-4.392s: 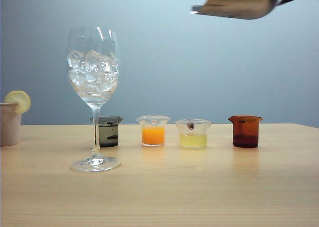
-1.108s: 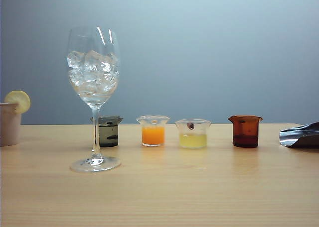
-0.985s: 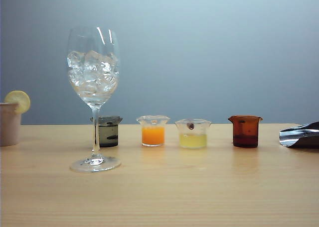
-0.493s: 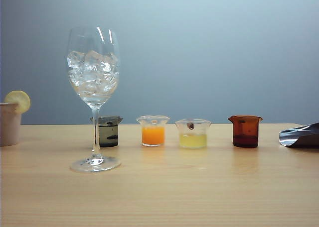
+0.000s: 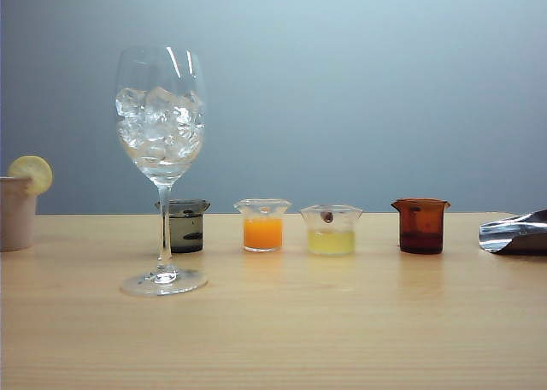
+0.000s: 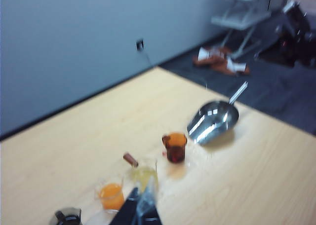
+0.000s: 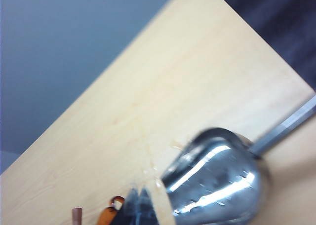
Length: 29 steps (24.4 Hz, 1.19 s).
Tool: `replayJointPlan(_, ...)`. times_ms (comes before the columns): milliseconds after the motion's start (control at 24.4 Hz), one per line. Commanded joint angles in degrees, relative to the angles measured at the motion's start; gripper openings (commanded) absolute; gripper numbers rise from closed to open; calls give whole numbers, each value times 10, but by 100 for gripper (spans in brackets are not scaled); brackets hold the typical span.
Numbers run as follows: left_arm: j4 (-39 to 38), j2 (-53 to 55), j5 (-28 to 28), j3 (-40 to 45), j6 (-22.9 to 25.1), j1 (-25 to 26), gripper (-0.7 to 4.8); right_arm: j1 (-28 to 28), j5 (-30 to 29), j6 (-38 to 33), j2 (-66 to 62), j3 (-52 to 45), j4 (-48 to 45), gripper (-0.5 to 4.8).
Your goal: Pick up the ice scoop on the desk filled with ice cubes, pour the ice into the goblet, and finally put the scoop back on the table.
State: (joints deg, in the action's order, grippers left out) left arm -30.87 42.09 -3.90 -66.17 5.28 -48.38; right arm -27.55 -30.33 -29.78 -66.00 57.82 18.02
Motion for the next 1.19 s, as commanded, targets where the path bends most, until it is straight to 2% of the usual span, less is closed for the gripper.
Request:
replayJointPlan(41, 0, -21, 1, 4, 3, 1, -6, 76, 68, 16, 61, 2, -16, -9)
replayJointPlan(205, -10, -53, -11, 14, -1, 1, -6, 175, 126, 64, 120, 2, -15, -9)
replayJointPlan(246, -16, -75, -37, 22, -17, 1, -6, 229, 139, 79, 139, 2, -10, -9)
replayJointPlan(410, -5, -145, -35, 70, -28, 1, -6, 381, 225, 165, 177, 1, 28, -9)
replayJointPlan(452, 12, -171, -19, 100, -28, 0, -6, 428, 247, 183, 188, -4, 26, -9)
replayJointPlan(534, 38, -199, 6, 140, -32, 0, -6, 474, 268, 214, 200, -14, 26, -8)
replayJointPlan(616, 111, -243, 56, 221, -69, 0, -6, 540, 272, 228, 228, -64, 7, -8)
replayJointPlan(821, 169, -264, 95, 320, -81, 0, -6, 603, 272, 228, 272, -183, -68, -8)
replayJointPlan(903, 188, -263, 104, 358, -102, 0, -6, 623, 273, 228, 288, -240, -120, -8)
replayJointPlan(1190, 353, -263, 105, 517, -123, 0, -6, 643, 280, 220, 315, -396, -239, -8)
